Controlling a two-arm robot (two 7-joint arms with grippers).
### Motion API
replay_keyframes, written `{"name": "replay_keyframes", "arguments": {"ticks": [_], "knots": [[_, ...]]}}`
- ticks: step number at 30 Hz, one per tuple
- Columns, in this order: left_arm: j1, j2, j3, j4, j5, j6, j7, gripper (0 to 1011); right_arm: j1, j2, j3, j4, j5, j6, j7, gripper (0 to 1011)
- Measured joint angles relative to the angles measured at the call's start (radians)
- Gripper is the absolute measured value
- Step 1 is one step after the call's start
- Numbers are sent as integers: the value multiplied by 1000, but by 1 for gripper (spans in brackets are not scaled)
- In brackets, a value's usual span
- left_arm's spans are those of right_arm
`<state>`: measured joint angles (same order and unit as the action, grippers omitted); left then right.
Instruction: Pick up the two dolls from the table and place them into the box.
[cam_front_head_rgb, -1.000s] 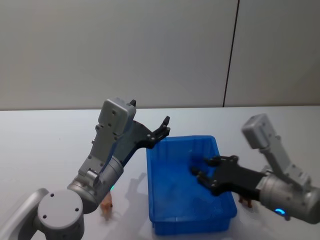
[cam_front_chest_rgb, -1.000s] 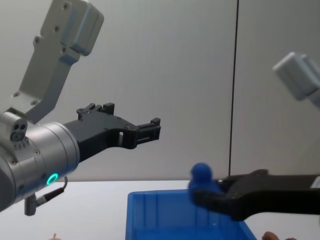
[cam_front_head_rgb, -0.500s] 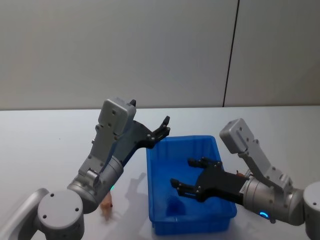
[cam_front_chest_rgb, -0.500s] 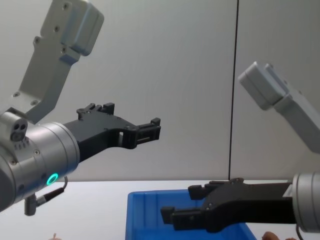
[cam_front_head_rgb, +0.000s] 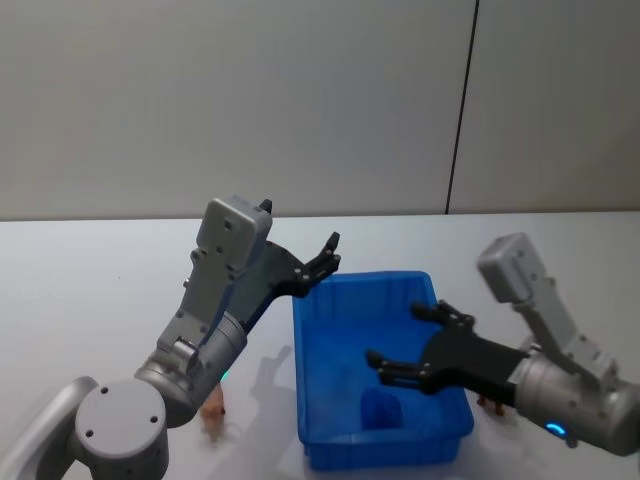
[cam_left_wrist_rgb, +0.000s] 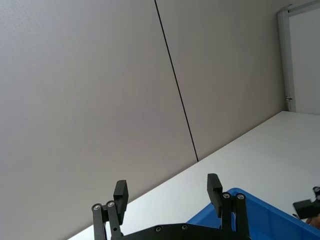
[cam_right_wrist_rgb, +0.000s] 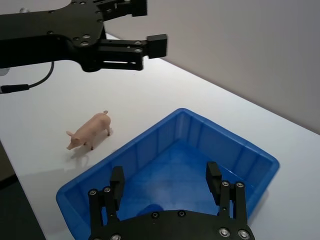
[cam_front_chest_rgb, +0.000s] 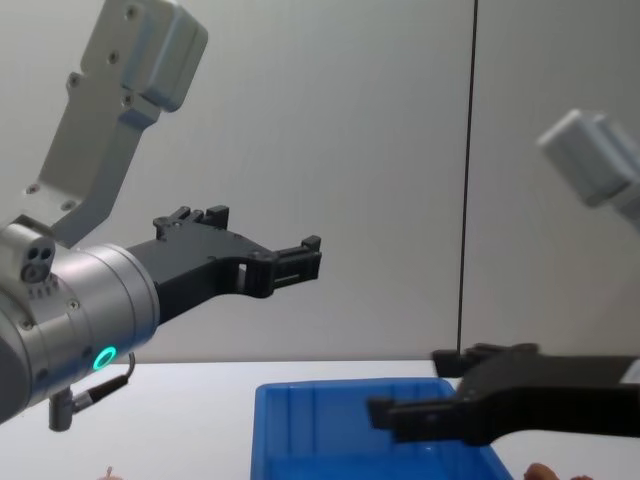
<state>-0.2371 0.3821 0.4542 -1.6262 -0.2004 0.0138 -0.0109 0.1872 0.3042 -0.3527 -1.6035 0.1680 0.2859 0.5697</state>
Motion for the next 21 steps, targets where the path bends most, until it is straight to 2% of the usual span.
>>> {"name": "replay_keyframes", "arguments": {"ticks": [13,21], "knots": [[0,0,0,0,0,0,0,1001,-93,102,62,-60,112,-40,-81,1001],[0,0,0,0,0,0,0,1001,-137,149,87,-66,148,-48,-118,1001]]}}
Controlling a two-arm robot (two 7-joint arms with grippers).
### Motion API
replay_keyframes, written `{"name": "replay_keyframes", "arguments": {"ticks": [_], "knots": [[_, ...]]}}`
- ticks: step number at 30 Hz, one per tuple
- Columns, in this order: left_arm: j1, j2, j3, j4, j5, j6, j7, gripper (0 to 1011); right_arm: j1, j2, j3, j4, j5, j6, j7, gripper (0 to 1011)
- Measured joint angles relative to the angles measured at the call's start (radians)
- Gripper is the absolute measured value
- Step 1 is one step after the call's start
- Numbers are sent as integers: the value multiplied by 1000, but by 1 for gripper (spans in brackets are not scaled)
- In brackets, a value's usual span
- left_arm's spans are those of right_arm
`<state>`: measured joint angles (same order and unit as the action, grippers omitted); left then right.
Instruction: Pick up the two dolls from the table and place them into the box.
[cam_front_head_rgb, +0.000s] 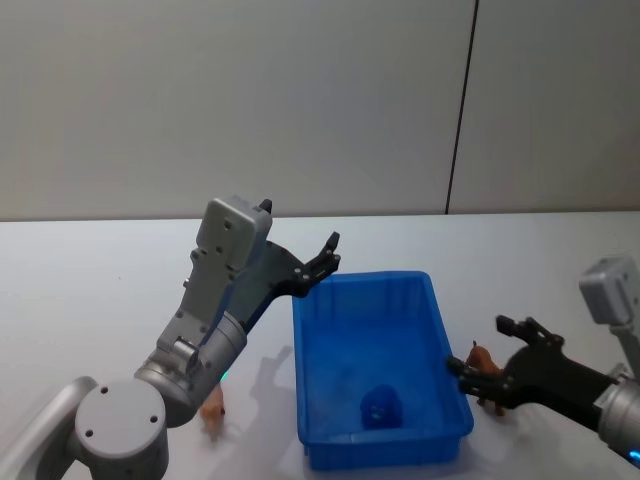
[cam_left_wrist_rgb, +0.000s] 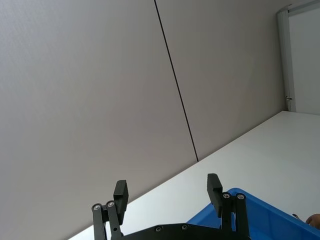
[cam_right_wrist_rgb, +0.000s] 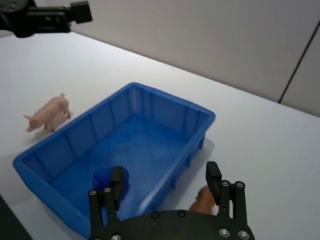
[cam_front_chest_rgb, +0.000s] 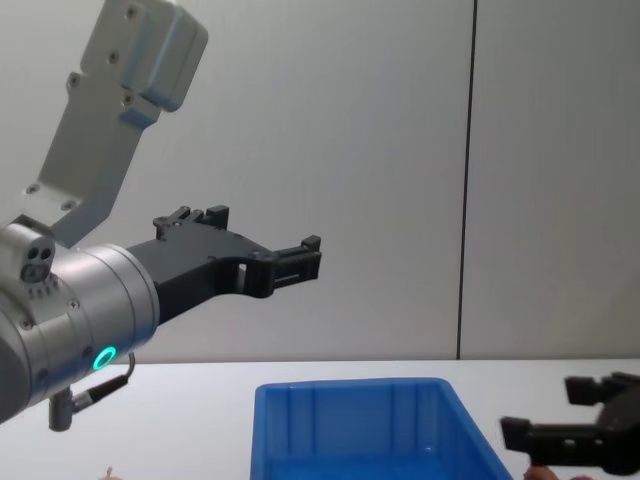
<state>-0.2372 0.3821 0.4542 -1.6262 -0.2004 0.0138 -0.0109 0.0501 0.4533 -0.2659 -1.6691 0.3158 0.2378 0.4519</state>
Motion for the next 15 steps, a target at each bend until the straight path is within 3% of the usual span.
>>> {"name": "replay_keyframes", "arguments": {"ticks": [15], "knots": [[0,0,0,0,0,0,0,1001,-31,39,18,45,6,-6,-31,1001]]}}
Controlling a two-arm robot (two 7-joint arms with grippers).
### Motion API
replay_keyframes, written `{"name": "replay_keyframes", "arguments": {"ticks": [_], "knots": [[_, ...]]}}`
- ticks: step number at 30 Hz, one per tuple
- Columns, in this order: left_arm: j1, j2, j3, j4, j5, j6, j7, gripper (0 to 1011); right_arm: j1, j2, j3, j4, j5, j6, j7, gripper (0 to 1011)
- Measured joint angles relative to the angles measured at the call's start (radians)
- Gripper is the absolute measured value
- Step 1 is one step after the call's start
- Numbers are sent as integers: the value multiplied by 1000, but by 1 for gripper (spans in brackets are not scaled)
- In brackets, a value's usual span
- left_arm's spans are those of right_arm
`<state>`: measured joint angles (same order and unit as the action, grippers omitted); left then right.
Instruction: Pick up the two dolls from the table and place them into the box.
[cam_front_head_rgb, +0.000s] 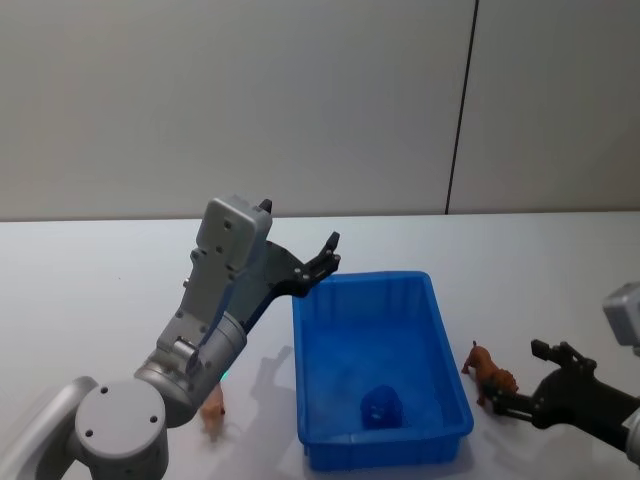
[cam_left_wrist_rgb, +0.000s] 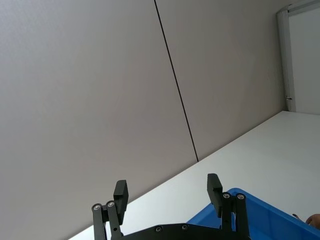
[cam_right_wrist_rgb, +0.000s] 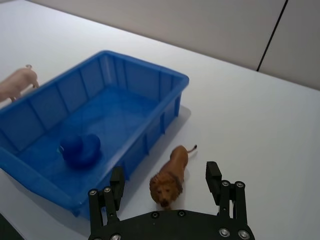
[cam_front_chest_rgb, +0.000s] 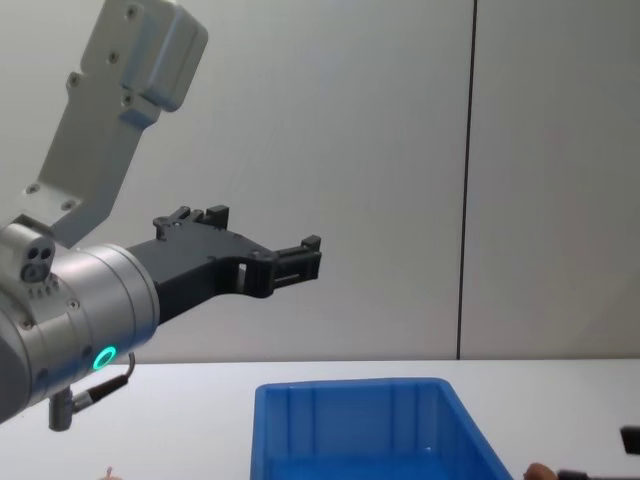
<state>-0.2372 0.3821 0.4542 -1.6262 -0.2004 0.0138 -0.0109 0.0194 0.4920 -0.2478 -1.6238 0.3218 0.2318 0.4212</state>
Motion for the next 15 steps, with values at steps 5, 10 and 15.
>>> {"name": "replay_keyframes", "arguments": {"ticks": [5,10,15], "knots": [[0,0,0,0,0,0,0,1001,3,2,0,26,-10,5,3,1001],[0,0,0,0,0,0,0,1001,14,-2,-5,56,-25,11,16,1001],[0,0,0,0,0,0,0,1001,28,-12,-13,84,-41,16,31,1001]]}}
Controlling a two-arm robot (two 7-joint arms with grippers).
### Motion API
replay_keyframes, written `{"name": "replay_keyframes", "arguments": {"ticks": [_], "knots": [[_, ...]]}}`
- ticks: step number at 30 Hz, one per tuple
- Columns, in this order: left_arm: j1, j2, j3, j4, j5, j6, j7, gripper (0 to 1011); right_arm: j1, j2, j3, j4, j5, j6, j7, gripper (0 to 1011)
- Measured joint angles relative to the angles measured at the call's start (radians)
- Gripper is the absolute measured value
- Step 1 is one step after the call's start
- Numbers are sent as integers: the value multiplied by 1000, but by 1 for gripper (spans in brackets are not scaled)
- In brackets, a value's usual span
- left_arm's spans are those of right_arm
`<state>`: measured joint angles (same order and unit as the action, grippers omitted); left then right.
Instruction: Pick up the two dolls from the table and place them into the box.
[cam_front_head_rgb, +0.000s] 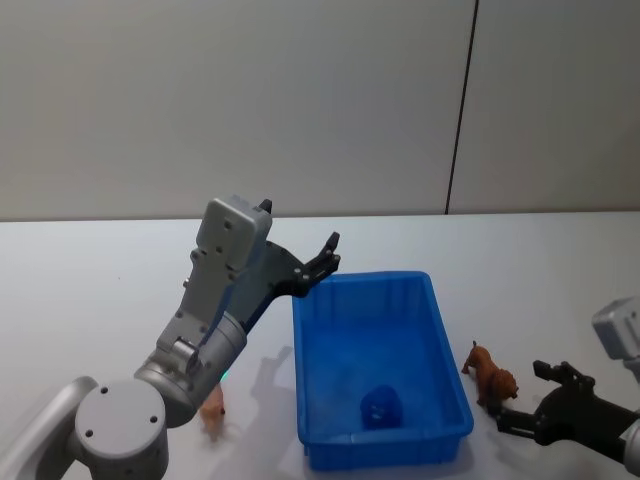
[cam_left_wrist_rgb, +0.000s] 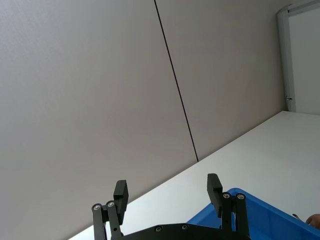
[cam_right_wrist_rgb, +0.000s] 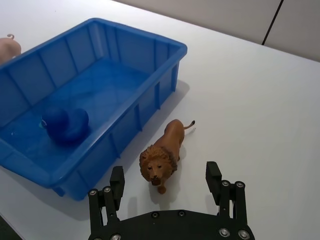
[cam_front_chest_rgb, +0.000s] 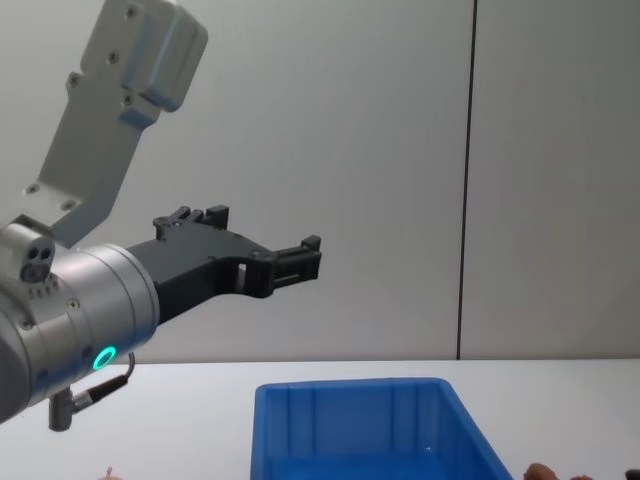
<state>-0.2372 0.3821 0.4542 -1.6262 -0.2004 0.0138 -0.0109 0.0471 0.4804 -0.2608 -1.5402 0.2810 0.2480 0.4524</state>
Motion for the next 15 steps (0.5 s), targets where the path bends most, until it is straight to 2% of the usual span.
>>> {"name": "replay_keyframes", "arguments": {"ticks": [7,15], "knots": [[0,0,0,0,0,0,0,1001,21,-16,-11,31,-14,1,12,978],[0,0,0,0,0,0,0,1001,44,-33,-19,59,-22,-1,17,772]]}}
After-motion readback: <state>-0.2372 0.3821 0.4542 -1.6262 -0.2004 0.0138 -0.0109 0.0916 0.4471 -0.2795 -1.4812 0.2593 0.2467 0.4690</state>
